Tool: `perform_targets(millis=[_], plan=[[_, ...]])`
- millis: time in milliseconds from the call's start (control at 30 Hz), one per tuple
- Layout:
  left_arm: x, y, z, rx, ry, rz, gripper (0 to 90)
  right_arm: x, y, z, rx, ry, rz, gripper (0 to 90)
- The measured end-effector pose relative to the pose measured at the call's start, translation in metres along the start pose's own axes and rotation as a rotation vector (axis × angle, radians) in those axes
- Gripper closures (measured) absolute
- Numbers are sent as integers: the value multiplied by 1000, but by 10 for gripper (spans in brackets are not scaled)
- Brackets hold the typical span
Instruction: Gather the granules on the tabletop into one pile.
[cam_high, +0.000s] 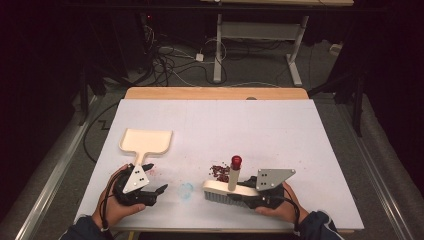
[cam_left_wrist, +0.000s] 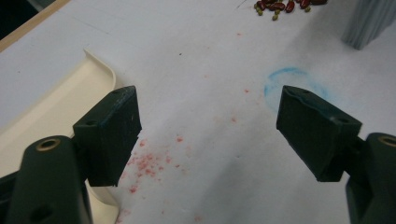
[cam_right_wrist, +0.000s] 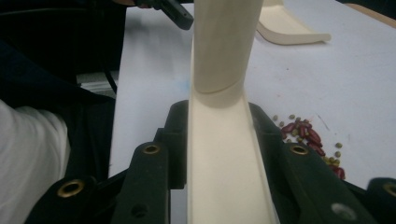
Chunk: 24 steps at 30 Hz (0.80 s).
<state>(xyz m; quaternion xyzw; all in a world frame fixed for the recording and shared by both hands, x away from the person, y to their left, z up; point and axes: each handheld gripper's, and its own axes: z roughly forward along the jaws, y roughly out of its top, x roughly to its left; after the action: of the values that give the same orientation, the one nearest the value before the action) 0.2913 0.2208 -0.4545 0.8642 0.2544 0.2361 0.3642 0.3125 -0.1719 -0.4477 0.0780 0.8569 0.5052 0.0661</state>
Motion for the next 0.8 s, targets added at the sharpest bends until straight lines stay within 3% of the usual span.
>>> perform_targets(millis=[167, 300, 500, 667, 800], plan=[[-1, 0, 3, 12, -9, 8, 213, -25, 4, 10, -7, 14, -25, 671], [-1, 0, 3, 15, -10, 4, 214, -44, 8, 19, -27, 4, -6, 672], [-1, -2, 3, 19, -11, 1, 214, -49, 16, 20, -32, -15, -10, 672], [-1, -2, 2, 14, -6, 2, 214, -57, 26, 9, -55, -104, 5, 672], [-1, -1, 3, 20, -7, 3, 214, -70, 30, 3, -46, -227, 45, 672]])
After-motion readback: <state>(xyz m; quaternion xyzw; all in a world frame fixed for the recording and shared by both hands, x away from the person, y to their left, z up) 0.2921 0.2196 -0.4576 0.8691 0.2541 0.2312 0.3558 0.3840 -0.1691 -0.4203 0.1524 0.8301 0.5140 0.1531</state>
